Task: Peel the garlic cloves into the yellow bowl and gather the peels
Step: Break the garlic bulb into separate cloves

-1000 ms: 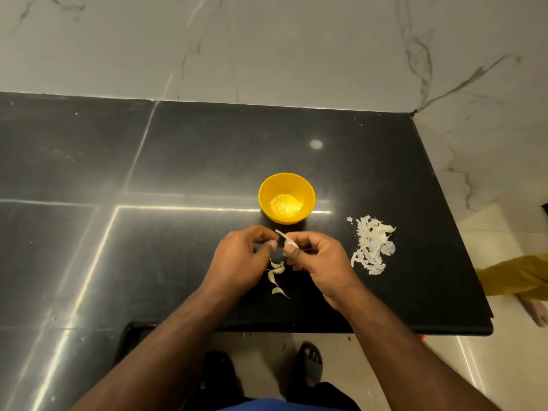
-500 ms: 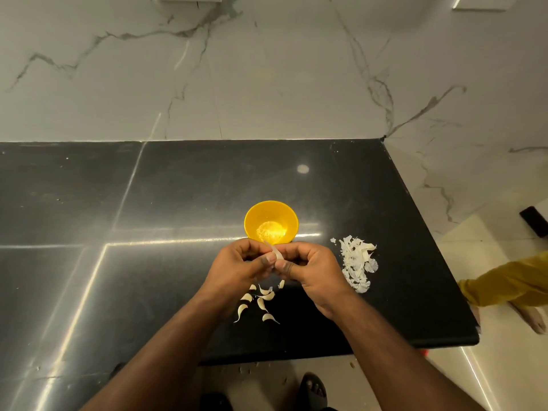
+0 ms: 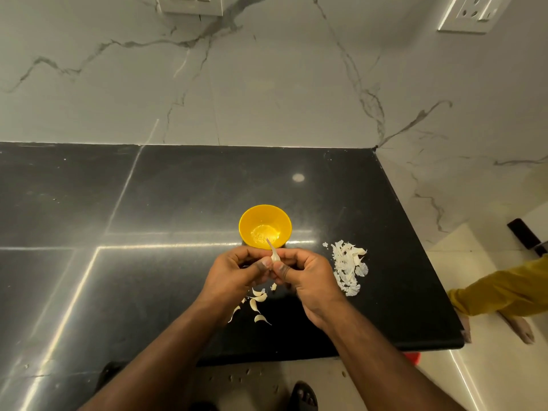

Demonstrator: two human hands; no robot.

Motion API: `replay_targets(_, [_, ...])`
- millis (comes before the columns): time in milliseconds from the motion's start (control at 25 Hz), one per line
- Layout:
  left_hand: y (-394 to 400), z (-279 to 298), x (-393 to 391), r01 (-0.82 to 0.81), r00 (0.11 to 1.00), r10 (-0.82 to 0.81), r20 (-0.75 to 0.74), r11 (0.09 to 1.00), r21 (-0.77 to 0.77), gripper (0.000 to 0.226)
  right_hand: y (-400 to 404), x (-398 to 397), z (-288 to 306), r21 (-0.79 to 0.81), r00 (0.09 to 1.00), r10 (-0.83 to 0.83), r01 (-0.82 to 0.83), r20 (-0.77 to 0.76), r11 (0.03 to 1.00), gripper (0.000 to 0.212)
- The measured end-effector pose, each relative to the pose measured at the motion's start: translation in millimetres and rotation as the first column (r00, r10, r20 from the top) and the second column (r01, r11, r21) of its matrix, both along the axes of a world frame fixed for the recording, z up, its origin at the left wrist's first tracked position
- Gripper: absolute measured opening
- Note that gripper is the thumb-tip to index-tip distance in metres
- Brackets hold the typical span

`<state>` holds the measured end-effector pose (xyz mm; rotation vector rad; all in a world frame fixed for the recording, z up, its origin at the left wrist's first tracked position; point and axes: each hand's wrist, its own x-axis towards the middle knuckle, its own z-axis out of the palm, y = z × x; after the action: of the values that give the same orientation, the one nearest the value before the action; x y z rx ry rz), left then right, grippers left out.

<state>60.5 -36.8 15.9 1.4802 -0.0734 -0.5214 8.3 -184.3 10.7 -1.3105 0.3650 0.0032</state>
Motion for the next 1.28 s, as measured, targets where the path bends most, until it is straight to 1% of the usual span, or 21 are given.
replay_targets(80, [2, 2, -2, 0.018, 0.999, -0.018, -0.029, 1.000, -0.018, 0.013, -2, -1, 4, 0.024, 1.000, 0.016, -0.015, -0.003, 1.000, 0.023])
replay_targets(160, [2, 7, -3, 0.016, 0.999, -0.018, -0.047, 0.999, -0.047, 0.011, -3, -1, 9, 0.003, 0.999, 0.046, -0.046, -0.015, 0.999, 0.019])
replay_targets(240, [1, 8, -4, 0.000, 0.997, -0.007, -0.081, 0.997, -0.082, 0.010, -4, 0, 9, -0.005, 0.999, 0.040, -0.040, -0.023, 0.999, 0.015])
replay_targets(360, [4, 11, -4, -0.006, 0.995, -0.006, -0.097, 0.992, -0.125, 0.010, -3, -2, 10, -0.014, 0.999, 0.048, -0.048, -0.015, 0.999, 0.018])
replay_targets(440, [6, 8, -5, 0.020, 0.996, -0.027, -0.084, 0.996, -0.083, 0.010, -1, -4, 8, -0.058, 0.998, 0.057, -0.058, -0.015, 0.997, 0.016])
replay_targets(520, [10, 6, -6, 0.015, 0.996, -0.018, -0.083, 0.999, -0.034, 0.011, 0, -6, 6, -0.063, 0.998, 0.062, -0.063, -0.013, 0.996, 0.017])
replay_targets(640, [16, 4, -4, -0.018, 0.998, 0.023, -0.060, 0.996, 0.084, 0.014, -1, -6, 3, -0.065, 0.999, 0.000, -0.003, -0.049, 0.998, 0.020])
replay_targets(720, [24, -1, -2, -0.001, 1.000, 0.000, 0.002, 0.967, 0.253, 0.016, -5, -8, -1, -0.064, 0.997, -0.016, 0.011, -0.078, 0.998, 0.021])
replay_targets(760, [28, -2, -1, 0.020, 0.998, -0.042, 0.055, 0.931, 0.364, 0.016, -5, -9, -2, -0.065, 0.996, -0.007, 0.001, -0.085, 0.998, 0.021])
replay_targets(840, [32, -1, 0, 0.061, 0.978, -0.161, 0.130, 0.824, 0.563, 0.015, -3, -10, -1, -0.077, 0.995, 0.018, -0.026, -0.098, 0.997, 0.022])
replay_targets(880, [33, -2, 2, 0.077, 0.970, -0.203, 0.133, 0.777, 0.625, 0.015, -1, -11, -3, -0.079, 0.995, 0.023, -0.031, -0.101, 0.996, 0.022])
replay_targets(920, [33, -2, 2, 0.096, 0.965, -0.230, 0.123, 0.751, 0.653, 0.015, 0, -11, -5, -0.081, 0.995, 0.026, -0.034, -0.097, 0.996, 0.022])
replay_targets(960, [33, -1, 1, 0.105, 0.964, -0.240, 0.118, 0.746, 0.658, 0.017, 1, -12, -5, -0.085, 0.996, 0.025, -0.033, -0.090, 0.996, 0.022])
replay_targets(1000, [32, 2, -1, 0.098, 0.964, -0.232, 0.129, 0.765, 0.636, 0.017, 3, -12, -4, -0.095, 0.996, 0.021, -0.029, -0.083, 0.995, 0.021])
replay_targets(1040, [31, 5, -1, 0.084, 0.968, -0.206, 0.146, 0.806, 0.586, 0.016, 4, -12, -2, -0.105, 0.997, 0.022, -0.029, -0.070, 0.994, 0.020])
replay_targets(1080, [29, 7, -1, 0.072, 0.974, -0.169, 0.148, 0.858, 0.509, 0.014, 3, -11, -2, -0.114, 0.998, 0.029, -0.035, -0.058, 0.993, 0.020])
replay_targets(1160, [22, 12, -6, 0.098, 0.988, -0.133, 0.081, 0.938, 0.332, 0.010, 4, -12, 0, -0.131, 0.997, 0.066, -0.070, -0.036, 0.989, 0.021])
replay_targets(1200, [20, 14, -8, 0.111, 0.991, -0.126, 0.043, 0.960, 0.257, 0.009, 4, -14, 1, -0.148, 0.996, 0.079, -0.082, -0.027, 0.986, 0.021])
replay_targets(1280, [17, 15, -9, 0.095, 0.995, -0.092, -0.025, 0.983, 0.157, 0.010, 6, -15, 5, -0.177, 0.996, 0.091, -0.091, -0.010, 0.980, 0.021])
